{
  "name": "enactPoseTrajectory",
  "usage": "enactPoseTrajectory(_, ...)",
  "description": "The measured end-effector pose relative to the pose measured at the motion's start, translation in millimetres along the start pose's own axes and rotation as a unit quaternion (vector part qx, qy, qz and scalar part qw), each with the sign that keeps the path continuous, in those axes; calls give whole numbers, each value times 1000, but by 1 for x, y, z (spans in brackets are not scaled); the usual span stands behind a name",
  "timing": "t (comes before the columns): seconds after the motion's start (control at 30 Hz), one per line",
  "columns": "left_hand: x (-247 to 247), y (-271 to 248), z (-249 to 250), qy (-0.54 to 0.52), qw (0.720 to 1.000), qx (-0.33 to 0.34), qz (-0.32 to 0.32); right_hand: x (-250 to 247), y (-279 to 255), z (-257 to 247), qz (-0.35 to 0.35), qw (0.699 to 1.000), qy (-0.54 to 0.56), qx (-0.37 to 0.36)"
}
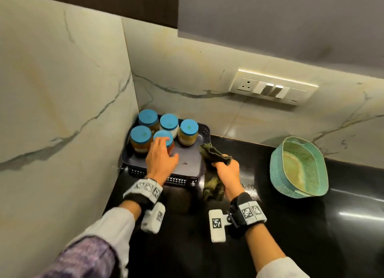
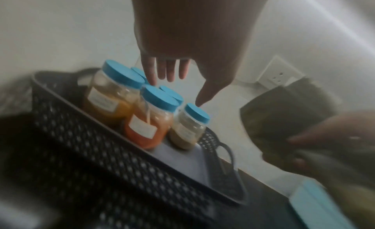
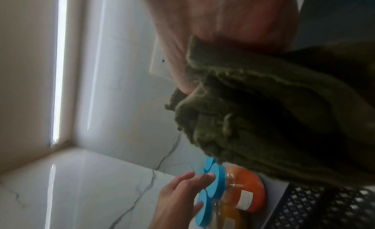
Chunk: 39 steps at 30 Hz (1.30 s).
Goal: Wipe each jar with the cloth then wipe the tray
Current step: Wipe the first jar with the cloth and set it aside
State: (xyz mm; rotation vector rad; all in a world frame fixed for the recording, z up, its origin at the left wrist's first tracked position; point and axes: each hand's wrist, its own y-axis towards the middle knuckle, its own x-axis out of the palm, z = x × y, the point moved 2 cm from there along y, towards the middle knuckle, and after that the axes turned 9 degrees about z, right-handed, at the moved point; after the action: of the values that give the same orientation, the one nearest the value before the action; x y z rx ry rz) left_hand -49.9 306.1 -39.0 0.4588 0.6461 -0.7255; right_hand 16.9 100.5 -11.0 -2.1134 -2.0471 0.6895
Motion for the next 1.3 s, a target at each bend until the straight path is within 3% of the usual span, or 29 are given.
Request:
enactPoseTrajectory(0.1, 9, 46, -20, 129, 990, 34, -43, 10, -5, -6, -16, 997, -37, -59)
enactPoseTrajectory(0.23, 27, 71, -33, 212, 969, 39, -119, 9, -11, -6, -10, 999, -20, -43)
enactPoseTrajectory(0.4, 26, 66, -35, 149, 982, 108, -46, -9, -19, 0, 1, 997, 56, 60)
enactPoseTrajectory(0.5, 16, 36, -21, 47, 989, 140, 26, -24, -26, -5, 6, 995, 88, 45)
enactPoseTrajectory(0.6, 3, -14, -1, -32, 985, 163, 42, -37, -36, -8, 25, 996, 80, -36)
enactPoseTrajectory(0.7, -1, -69, 2, -94, 982, 162, 19, -50, -46, 0, 28, 984, -2, -176)
enactPoseTrajectory(0.83, 11, -118, -14, -129, 984, 113, -45, -56, -59, 18, 29, 923, -142, -357)
enactPoseTrajectory(0.9, 20, -137, -32, -152, 982, 72, -84, -59, -67, 35, 32, 893, -193, -405)
enactPoseTrajectory(0.97, 24, -150, -47, -184, 975, 41, -120, -62, -70, 54, 44, 892, -213, -396)
enactPoseTrajectory(1.1, 29, -158, -61, -223, 965, 21, -139, -69, -72, 82, 63, 941, -192, -272)
enactPoseTrajectory(1.3, 50, -152, -70, -210, 963, 9, -171, -66, -73, 93, 82, 965, -193, -157)
